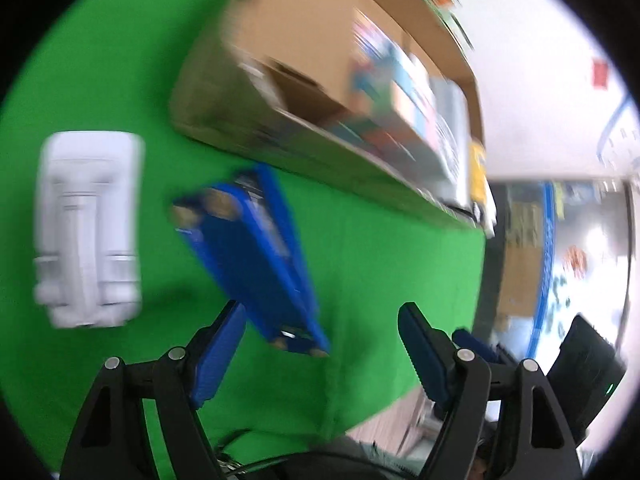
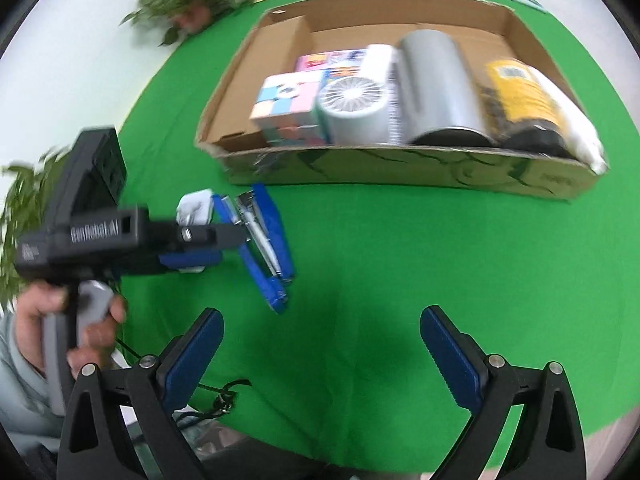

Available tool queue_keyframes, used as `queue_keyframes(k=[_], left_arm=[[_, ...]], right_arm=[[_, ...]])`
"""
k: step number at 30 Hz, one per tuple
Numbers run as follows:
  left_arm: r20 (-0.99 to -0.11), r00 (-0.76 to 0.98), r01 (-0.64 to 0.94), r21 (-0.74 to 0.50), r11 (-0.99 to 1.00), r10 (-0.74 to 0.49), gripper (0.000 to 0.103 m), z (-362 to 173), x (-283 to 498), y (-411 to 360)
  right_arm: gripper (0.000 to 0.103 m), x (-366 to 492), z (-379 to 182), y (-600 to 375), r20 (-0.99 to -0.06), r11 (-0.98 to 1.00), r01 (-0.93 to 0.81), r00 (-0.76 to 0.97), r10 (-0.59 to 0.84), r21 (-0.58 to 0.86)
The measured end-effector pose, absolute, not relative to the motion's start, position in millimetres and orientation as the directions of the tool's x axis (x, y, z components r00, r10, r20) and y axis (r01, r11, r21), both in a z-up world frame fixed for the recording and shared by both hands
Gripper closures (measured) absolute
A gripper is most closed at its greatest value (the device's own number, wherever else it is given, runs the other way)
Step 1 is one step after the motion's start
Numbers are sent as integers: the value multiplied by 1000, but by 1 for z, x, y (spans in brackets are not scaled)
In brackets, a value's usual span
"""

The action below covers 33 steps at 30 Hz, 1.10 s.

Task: Organize rigid objects
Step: 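Move the right gripper to the blue stapler and grasp it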

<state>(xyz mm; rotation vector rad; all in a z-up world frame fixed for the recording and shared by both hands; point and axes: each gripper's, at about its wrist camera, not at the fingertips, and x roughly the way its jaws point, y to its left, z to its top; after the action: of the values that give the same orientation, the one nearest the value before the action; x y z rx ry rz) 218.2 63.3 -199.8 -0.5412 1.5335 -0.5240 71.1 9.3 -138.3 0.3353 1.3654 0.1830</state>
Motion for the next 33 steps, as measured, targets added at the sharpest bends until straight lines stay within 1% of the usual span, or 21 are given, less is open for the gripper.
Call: queue_keyframes(k=[2,3,6,8,10,12,14,16,18,21,24,27,29,30,31,32,33], left_arm=[[-791,17,-74,-611,788,-612,25,-199,220,80],[-782,30,-104,-622,776,-622,25,-200,222,88],[-767,46,-143,-639,756,-639,25,-201,230,96],[-767,51,-144,-639,755,-640,25,-201,236,96],[-771,47,-146,-635,759,-636,25,-205,239,91],[-775,40,-145,-629,764,-630,25,-210,240,83],[-788,28,-152,-611,777,-615,25,-216,240,82],[-791,24,-158,-607,779,-611,25,-220,241,80],[-794,16,-160,-602,782,-608,25,-221,240,82],[-799,-12,-150,-593,791,-601,25,-226,238,76],[-808,-54,-155,-574,804,-587,25,-234,235,64],[-820,-77,-132,-555,821,-567,25,-236,231,57],[-825,-114,-126,-540,832,-553,25,-241,229,53],[-828,-134,-127,-531,838,-545,27,-244,226,51],[-826,-129,-114,-538,835,-549,32,-244,224,48],[-831,-143,-105,-527,843,-538,36,-244,224,46],[-850,-148,-86,-498,863,-505,46,-244,222,44]], right_arm=[[4,77,-146,24,-917,938,-9,206,340,346],[4,80,-149,33,-914,939,-49,215,344,341],[4,86,-157,61,-908,940,-209,272,319,268],[10,94,-167,76,-905,927,-270,268,332,260],[20,101,-178,83,-900,914,-286,245,360,288],[23,107,-191,85,-898,908,-278,226,379,313],[35,112,-207,82,-893,904,-247,207,400,348],[63,113,-217,82,-894,902,-237,187,407,361],[70,112,-226,79,-897,903,-237,179,403,358],[72,108,-229,74,-889,896,-223,173,425,384],[72,102,-231,65,-872,879,-171,137,469,446],[73,95,-232,51,-855,866,-83,135,500,493],[73,94,-238,38,-803,807,23,121,584,590],[73,93,-240,34,-786,786,55,121,606,615],[73,91,-240,32,-778,777,67,122,616,626],[73,89,-241,33,-773,771,72,113,624,633],[73,87,-241,34,-770,767,76,107,629,637]])
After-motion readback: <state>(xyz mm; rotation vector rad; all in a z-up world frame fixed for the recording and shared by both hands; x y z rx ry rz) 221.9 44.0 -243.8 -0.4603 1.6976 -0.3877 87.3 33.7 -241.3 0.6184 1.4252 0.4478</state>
